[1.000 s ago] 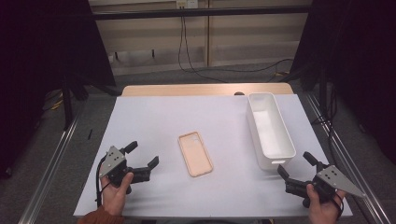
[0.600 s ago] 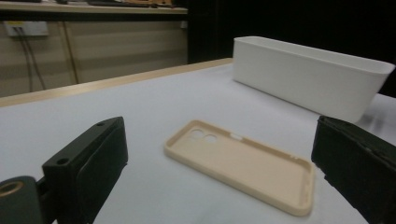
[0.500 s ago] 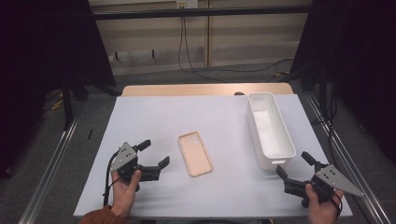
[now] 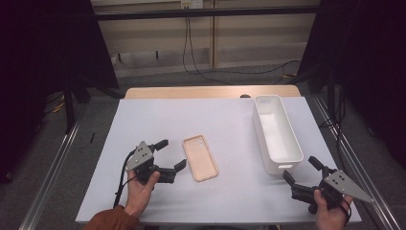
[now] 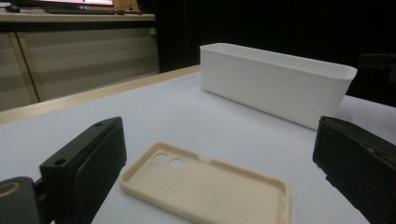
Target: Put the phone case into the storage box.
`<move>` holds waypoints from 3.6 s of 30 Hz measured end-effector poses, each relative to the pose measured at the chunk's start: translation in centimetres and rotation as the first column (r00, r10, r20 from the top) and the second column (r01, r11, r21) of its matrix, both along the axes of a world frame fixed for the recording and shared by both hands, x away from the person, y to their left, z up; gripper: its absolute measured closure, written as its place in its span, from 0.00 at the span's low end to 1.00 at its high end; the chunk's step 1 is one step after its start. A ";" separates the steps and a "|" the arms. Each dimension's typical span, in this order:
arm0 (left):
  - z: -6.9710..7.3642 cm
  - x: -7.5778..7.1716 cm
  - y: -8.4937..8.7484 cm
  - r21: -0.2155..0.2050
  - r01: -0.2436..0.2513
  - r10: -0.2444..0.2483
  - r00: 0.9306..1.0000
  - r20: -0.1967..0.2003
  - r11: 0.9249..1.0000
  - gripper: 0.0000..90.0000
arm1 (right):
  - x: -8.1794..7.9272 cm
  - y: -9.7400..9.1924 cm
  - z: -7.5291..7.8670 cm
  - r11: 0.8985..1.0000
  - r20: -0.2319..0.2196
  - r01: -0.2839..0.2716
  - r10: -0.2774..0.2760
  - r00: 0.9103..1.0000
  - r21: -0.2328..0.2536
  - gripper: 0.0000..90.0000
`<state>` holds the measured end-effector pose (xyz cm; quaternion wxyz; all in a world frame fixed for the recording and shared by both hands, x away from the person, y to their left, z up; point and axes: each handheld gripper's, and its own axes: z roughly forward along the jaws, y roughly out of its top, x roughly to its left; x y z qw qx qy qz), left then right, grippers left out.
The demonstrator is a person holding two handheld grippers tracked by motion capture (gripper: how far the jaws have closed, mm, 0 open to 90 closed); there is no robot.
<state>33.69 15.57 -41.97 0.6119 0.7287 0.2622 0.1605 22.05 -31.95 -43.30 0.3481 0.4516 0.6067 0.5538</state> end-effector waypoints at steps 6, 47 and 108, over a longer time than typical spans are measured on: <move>0.2 0.4 -1.4 -0.021 0.026 -0.026 1.000 0.001 0.999 0.03 | 0.0 0.1 0.0 1.000 0.000 0.003 -0.003 1.000 -0.004 0.00; 1.0 4.6 -8.9 -0.048 0.153 -0.154 0.988 -0.012 0.987 0.17 | 0.0 -0.1 -0.1 1.000 -0.001 0.010 -0.011 1.000 -0.006 0.00; 0.8 7.2 -12.4 0.292 0.392 -0.247 0.869 -0.428 0.873 1.00 | 0.0 0.0 -0.1 1.000 -0.001 0.010 -0.010 1.000 0.003 0.00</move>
